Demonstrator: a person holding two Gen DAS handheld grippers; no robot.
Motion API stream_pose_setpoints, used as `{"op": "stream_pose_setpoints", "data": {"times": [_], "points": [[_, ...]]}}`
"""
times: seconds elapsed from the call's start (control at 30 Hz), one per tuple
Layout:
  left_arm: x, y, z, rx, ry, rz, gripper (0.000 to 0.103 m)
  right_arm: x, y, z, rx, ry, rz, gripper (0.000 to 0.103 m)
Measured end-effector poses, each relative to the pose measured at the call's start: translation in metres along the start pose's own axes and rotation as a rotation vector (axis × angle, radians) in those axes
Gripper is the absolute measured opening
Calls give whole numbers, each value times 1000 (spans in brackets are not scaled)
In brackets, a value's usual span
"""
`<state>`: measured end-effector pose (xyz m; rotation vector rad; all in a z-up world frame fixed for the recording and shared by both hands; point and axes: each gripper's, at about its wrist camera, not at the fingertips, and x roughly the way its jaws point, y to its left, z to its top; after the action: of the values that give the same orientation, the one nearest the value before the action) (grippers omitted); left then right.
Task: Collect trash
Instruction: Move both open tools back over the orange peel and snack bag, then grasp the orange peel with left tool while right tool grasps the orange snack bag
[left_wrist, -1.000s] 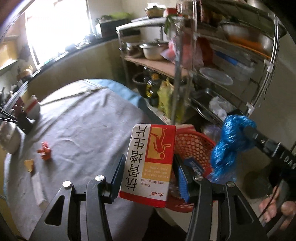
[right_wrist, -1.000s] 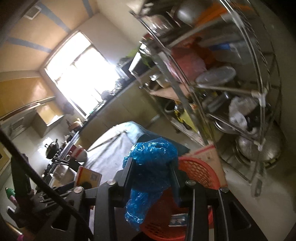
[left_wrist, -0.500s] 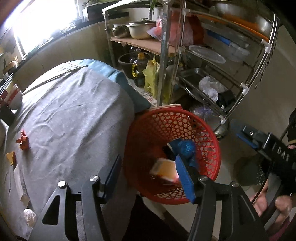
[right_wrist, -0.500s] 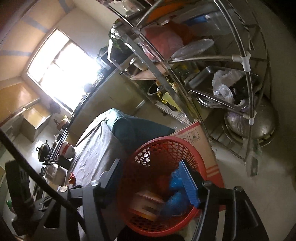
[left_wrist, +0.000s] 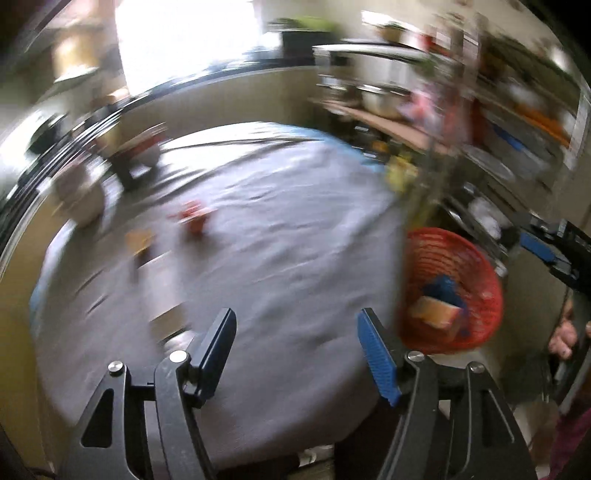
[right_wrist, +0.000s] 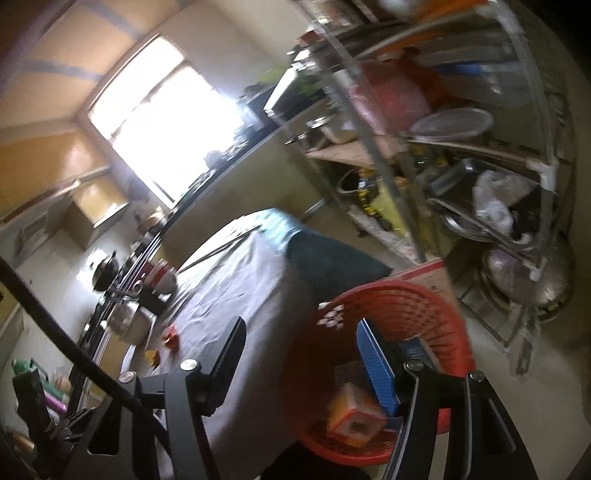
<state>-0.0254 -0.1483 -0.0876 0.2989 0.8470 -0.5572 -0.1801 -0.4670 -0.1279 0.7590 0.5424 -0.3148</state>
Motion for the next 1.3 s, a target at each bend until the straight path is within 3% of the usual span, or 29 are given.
{"op": "stream_pose_setpoints", "data": {"times": [0.13,0.27,0.53,0.73,0.9,1.07,1.3], "points": [[-15,82,-27,-181,-24,113,69,20,44,-11,-80,50,30,66],[-24,137,-44,-307,-34,159,69,46,92,-24,-152,111,71,66],[-28,197,-69,-425,-59,196,69,106,189,-48,-309,247,150,66],[-10,212,-68,-458,-20,140,70,153,239,-63,-406,333,187,66],[18,223,-42,-443,20,87,70,208,268,-61,-482,400,194,66],[55,251,10,-450,33,85,70,264,289,-48,-475,448,197,65],[140,280,77,-494,140,28,70,343,311,-44,-453,569,203,59]]}}
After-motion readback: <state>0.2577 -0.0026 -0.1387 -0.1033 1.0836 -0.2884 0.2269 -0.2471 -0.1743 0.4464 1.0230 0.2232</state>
